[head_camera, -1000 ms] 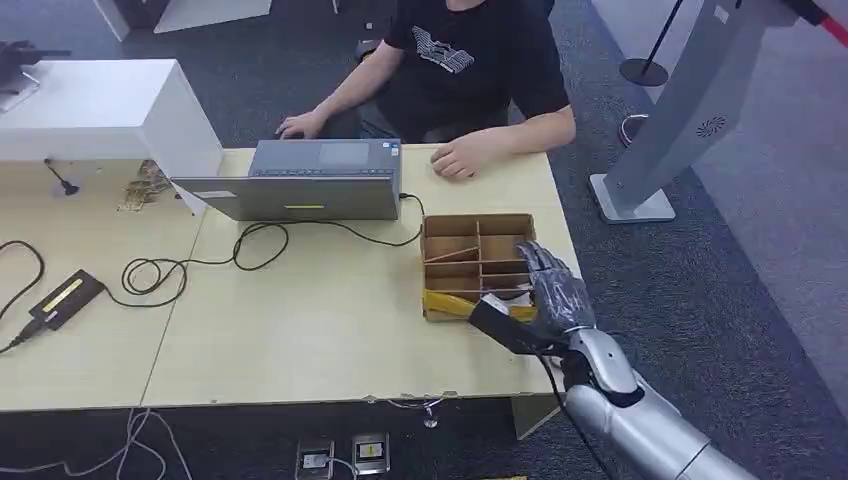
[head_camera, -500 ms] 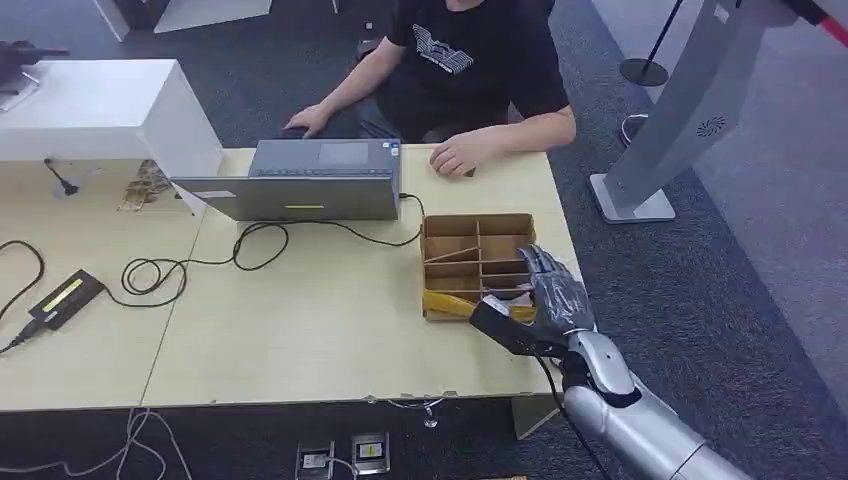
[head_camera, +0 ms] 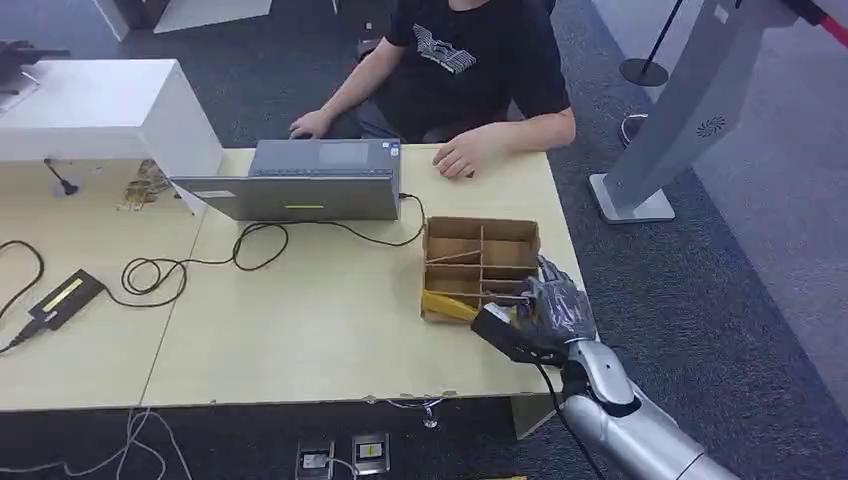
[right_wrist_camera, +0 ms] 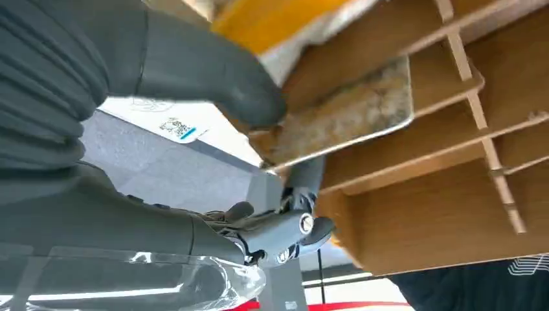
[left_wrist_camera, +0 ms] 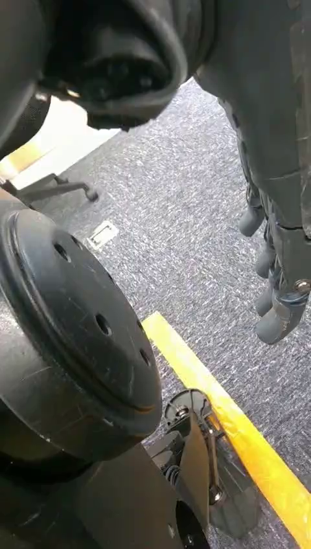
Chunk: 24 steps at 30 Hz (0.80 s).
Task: Pass the card to the sensor for recognition and then transmit it.
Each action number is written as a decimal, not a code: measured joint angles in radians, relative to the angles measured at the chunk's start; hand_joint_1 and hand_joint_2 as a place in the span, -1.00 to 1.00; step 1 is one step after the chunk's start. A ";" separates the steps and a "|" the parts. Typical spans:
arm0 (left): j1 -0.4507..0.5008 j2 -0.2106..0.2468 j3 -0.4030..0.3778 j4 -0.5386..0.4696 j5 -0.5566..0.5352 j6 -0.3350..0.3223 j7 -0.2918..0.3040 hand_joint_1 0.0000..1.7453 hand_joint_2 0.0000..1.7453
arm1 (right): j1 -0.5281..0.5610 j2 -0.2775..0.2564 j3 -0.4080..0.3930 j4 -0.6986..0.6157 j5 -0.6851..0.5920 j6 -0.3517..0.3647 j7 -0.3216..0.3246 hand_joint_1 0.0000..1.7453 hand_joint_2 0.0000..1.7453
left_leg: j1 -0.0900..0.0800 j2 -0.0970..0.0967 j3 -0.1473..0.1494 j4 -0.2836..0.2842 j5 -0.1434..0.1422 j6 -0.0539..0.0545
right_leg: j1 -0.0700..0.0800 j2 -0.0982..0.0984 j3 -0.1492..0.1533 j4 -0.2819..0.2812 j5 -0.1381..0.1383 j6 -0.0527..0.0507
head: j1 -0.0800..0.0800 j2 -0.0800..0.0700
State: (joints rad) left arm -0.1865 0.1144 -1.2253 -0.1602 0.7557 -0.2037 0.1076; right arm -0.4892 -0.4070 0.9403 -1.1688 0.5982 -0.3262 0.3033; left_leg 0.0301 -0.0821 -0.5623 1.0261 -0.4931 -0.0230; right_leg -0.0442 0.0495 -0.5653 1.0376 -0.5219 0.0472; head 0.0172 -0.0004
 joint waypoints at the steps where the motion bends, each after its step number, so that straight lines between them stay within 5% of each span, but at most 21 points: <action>1: 0.000 0.000 0.000 0.000 0.000 0.000 0.000 -1.00 -1.00 | 0.002 0.000 0.000 0.000 0.000 0.001 0.000 1.00 1.00 | 0.000 0.000 0.000 0.000 0.000 0.000 | 0.000 0.000 0.000 0.000 0.000 0.000 | 0.001 0.000; 11: 0.000 0.000 0.000 0.000 -0.003 0.000 0.006 -1.00 -1.00 | 0.002 0.000 0.000 0.000 0.004 0.009 0.007 1.00 1.00 | 0.000 0.000 0.000 0.000 0.000 0.000 | 0.000 0.000 0.000 0.000 0.000 0.000 | 0.000 0.000; 12: 0.000 0.000 0.000 0.000 -0.003 0.000 0.006 -1.00 -1.00 | 0.002 0.000 0.000 0.000 0.005 0.010 0.008 0.88 1.00 | 0.000 0.000 0.000 0.000 0.000 0.000 | 0.000 0.000 0.000 0.000 0.000 0.000 | 0.000 0.000; 13: 0.000 0.000 0.000 0.000 -0.003 0.000 0.007 -1.00 -1.00 | 0.002 0.000 0.000 0.000 0.005 0.010 0.008 -0.36 1.00 | 0.000 0.000 0.000 0.000 0.000 0.000 | 0.000 0.000 0.000 0.000 0.000 0.000 | 0.000 0.000; 14: 0.000 0.000 0.000 0.000 -0.003 0.000 0.006 -1.00 -1.00 | 0.002 0.000 0.000 0.000 0.006 0.010 0.008 -0.36 1.00 | 0.000 0.000 0.000 0.000 0.000 0.000 | 0.000 0.000 0.000 0.000 0.000 0.000 | 0.001 0.000; 15: 0.000 0.000 0.000 0.000 -0.003 0.000 0.006 -1.00 -1.00 | 0.002 0.000 0.000 0.000 0.007 0.009 0.008 1.00 1.00 | 0.000 0.000 0.000 0.000 0.000 0.000 | 0.000 0.000 0.000 0.000 0.000 0.000 | 0.000 0.000; 21: 0.000 0.000 0.000 0.000 -0.006 0.000 0.006 -1.00 -1.00 | 0.003 -0.001 -0.001 0.000 0.019 0.002 0.012 1.00 1.00 | 0.000 0.000 0.000 0.000 0.000 0.000 | 0.000 0.000 0.000 0.000 0.000 0.000 | 0.001 0.000; 22: 0.000 0.000 0.000 0.000 -0.009 0.000 0.006 -1.00 -1.00 | 0.003 -0.001 -0.001 -0.001 0.021 0.002 0.013 -1.00 1.00 | 0.000 0.000 0.000 0.000 0.000 0.000 | 0.000 0.000 0.000 0.000 0.000 0.000 | 0.000 0.000; 24: 0.000 0.000 0.000 0.000 -0.011 0.000 0.007 -1.00 -1.00 | 0.004 -0.003 -0.001 -0.005 0.024 0.001 0.018 -1.00 1.00 | 0.000 0.000 0.001 0.000 0.000 0.000 | 0.000 0.000 0.000 0.000 0.000 0.000 | 0.001 0.000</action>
State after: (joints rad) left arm -0.1867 0.1144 -1.2253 -0.1602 0.7443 -0.2037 0.1144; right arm -0.4856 -0.4101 0.9396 -1.1738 0.6226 -0.3254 0.3208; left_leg 0.0301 -0.0817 -0.5618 1.0261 -0.4931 -0.0230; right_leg -0.0442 0.0499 -0.5650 1.0376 -0.5219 0.0473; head 0.0179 -0.0004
